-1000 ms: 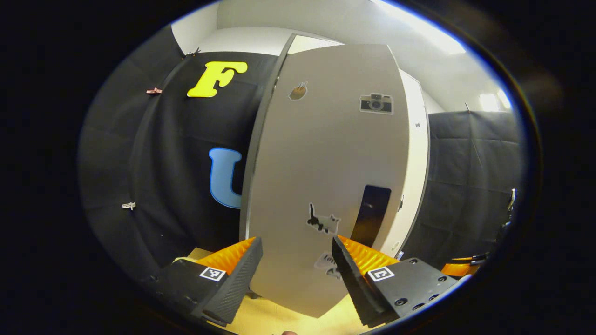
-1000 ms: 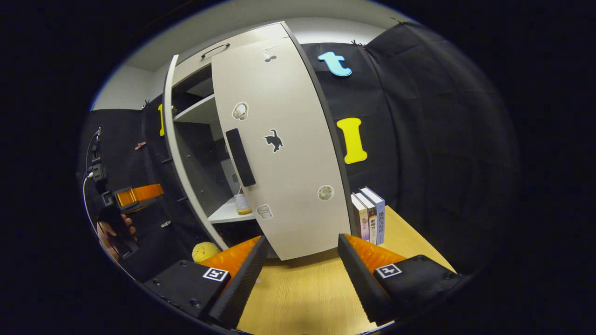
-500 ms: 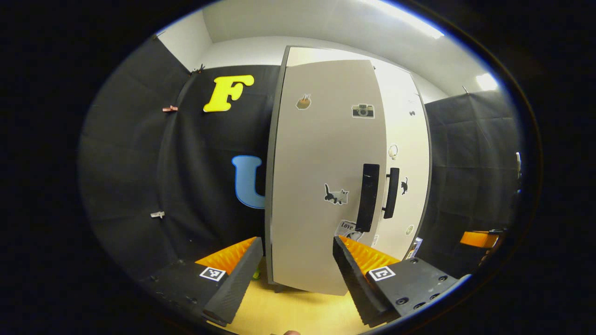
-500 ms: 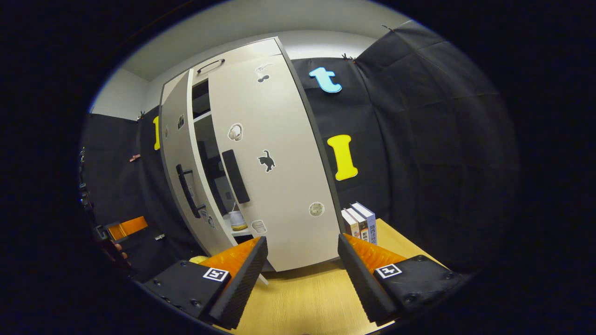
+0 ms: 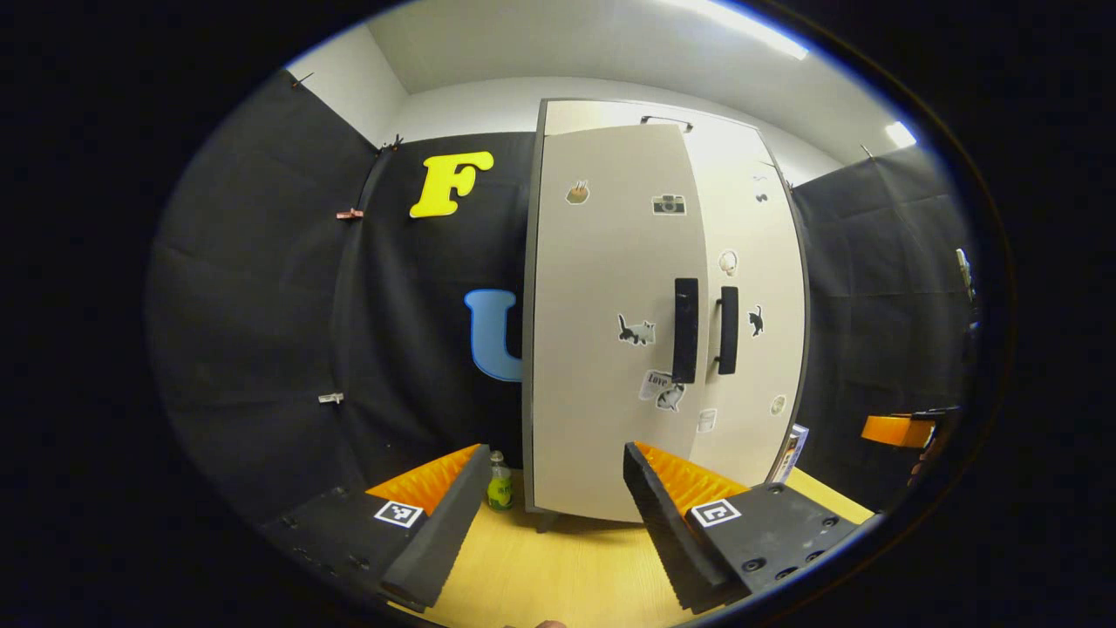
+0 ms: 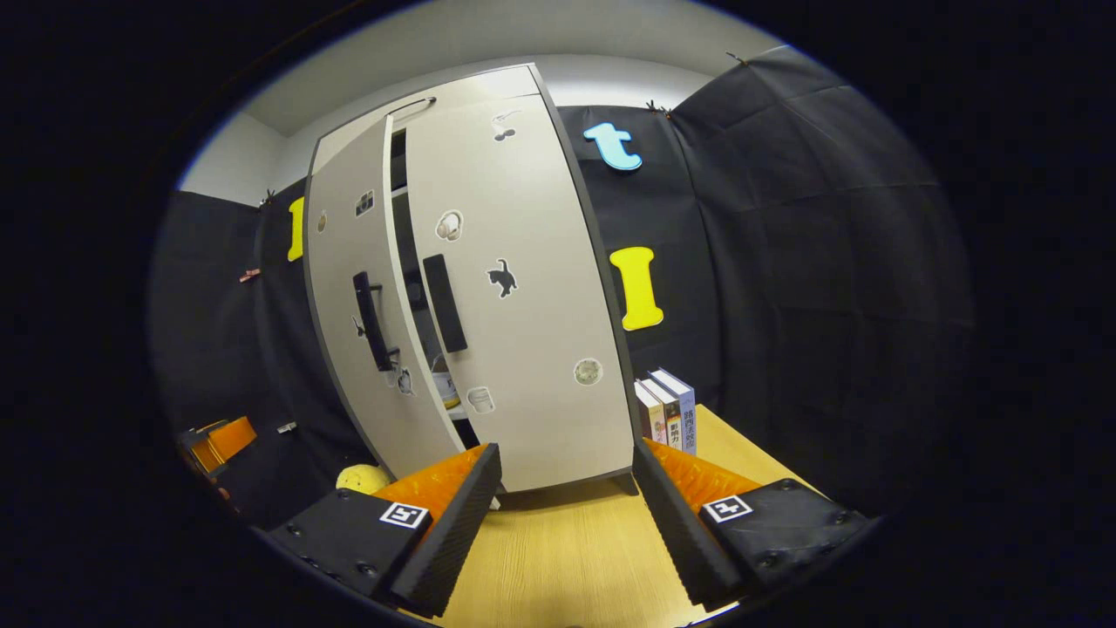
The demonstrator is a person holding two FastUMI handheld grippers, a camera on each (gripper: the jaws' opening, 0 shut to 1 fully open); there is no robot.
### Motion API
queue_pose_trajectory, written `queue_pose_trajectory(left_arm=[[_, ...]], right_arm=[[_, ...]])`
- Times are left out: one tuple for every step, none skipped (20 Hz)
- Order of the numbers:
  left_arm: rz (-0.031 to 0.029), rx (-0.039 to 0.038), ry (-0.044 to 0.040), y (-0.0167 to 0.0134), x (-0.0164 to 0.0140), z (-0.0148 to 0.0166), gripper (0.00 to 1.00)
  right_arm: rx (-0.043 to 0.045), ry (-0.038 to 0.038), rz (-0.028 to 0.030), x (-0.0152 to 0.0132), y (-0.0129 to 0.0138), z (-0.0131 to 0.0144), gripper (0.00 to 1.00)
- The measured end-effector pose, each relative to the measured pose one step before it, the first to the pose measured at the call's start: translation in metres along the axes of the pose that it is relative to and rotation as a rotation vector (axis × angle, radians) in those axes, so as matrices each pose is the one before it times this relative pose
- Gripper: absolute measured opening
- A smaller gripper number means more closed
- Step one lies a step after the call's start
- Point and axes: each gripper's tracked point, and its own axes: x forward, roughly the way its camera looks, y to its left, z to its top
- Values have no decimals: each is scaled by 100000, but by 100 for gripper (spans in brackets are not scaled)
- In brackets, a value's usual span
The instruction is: Grab one shoe with the right hand and put it into the shoe cabinet, grab the other shoe with the left hand and put it into the shoe cabinet; then close the right door with the right hand and the left door with the left hand.
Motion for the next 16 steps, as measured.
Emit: queue_pose_trajectory(left_arm=[[-1341,-1202,1197,-431,-367,-652,95],[-854,-749,1552,-198,-162,-580,95],[-507,-302,1578,-18,-42,-546,95],[-406,-166,1326,21,50,-346,95],[-340,-112,869,-5,22,-359,95],[-363,64,282,7,151,42,95],[-158,183,-73,137,142,2,95],[-46,245,-252,88,118,134,95],[-402,168,-102,-34,138,-48,95],[-364,214,324,-30,136,-138,95],[-151,413,205,-11,61,-210,95],[-346,439,176,-54,126,-171,95],[-403,134,299,-130,210,-246,95],[-909,-230,249,-227,171,-114,95],[-692,-203,85,-325,94,-181,95],[-472,0,88,-139,242,-14,95]], right_arm=[[-146,1174,-21,-115,294,-509,98],[-421,142,17,-104,131,-164,98],[-893,28,755,2,387,-53,98],[-958,6,518,47,209,-1,98],[-1019,91,614,8,135,18,98],[-438,-177,484,48,92,129,98],[-289,-533,437,172,188,229,98],[-425,-394,259,115,115,131,98],[-494,-451,143,17,116,129,98],[-508,-346,272,38,229,54,98],[-633,-365,313,10,166,51,98],[-822,-315,168,-108,64,10,98],[-969,-265,44,-112,36,-25,98],[-1217,-329,-105,-157,3,27,98],[-1577,-374,-454,-169,-151,-44,98],[-1790,-428,-901,-47,-261,14,98]])
